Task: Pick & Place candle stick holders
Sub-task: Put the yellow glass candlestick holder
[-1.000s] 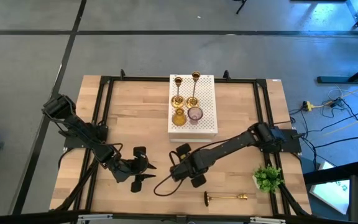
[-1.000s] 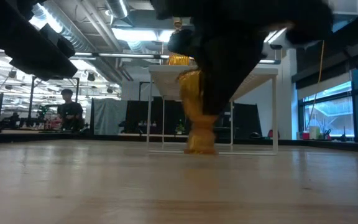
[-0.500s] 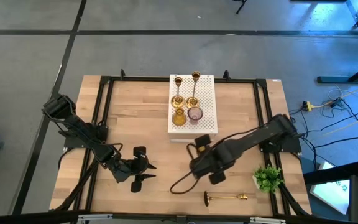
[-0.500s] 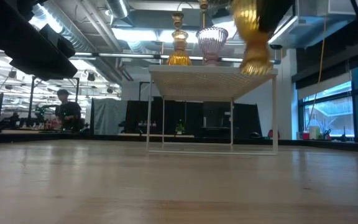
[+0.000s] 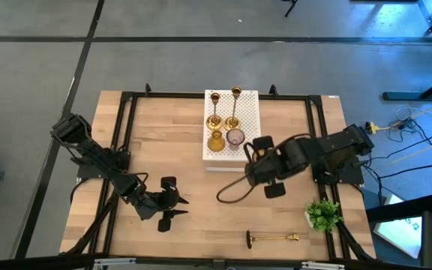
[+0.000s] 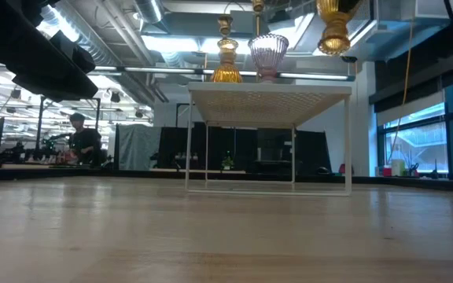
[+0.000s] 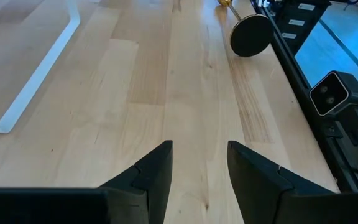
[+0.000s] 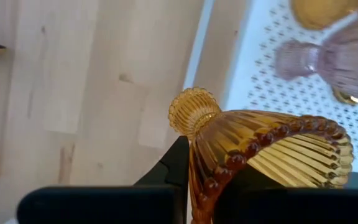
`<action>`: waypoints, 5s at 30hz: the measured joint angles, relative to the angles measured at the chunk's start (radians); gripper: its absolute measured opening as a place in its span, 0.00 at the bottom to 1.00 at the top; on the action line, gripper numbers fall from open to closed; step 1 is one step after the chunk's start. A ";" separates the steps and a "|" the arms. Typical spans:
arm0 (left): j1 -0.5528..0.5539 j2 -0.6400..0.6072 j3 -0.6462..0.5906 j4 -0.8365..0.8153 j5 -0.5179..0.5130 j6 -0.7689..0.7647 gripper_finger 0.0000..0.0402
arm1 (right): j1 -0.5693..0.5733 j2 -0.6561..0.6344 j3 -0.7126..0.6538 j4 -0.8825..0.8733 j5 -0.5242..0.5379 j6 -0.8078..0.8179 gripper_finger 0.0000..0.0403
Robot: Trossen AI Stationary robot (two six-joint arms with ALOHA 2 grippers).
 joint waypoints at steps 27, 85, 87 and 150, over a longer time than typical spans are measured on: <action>-0.025 0.000 0.000 0.000 -0.010 -0.029 0.37 | -0.240 -0.007 -0.083 0.001 -0.007 -0.154 0.08; -0.035 0.000 0.000 0.000 -0.049 -0.036 0.37 | -0.224 0.000 -0.145 0.028 0.048 -0.148 0.08; -0.035 0.000 0.000 0.000 -0.049 -0.036 0.37 | -0.224 -0.003 -0.156 0.029 0.058 -0.145 0.08; -0.032 0.080 0.000 0.040 -0.049 -0.053 0.37 | -0.225 -0.005 -0.160 0.044 0.064 -0.143 0.08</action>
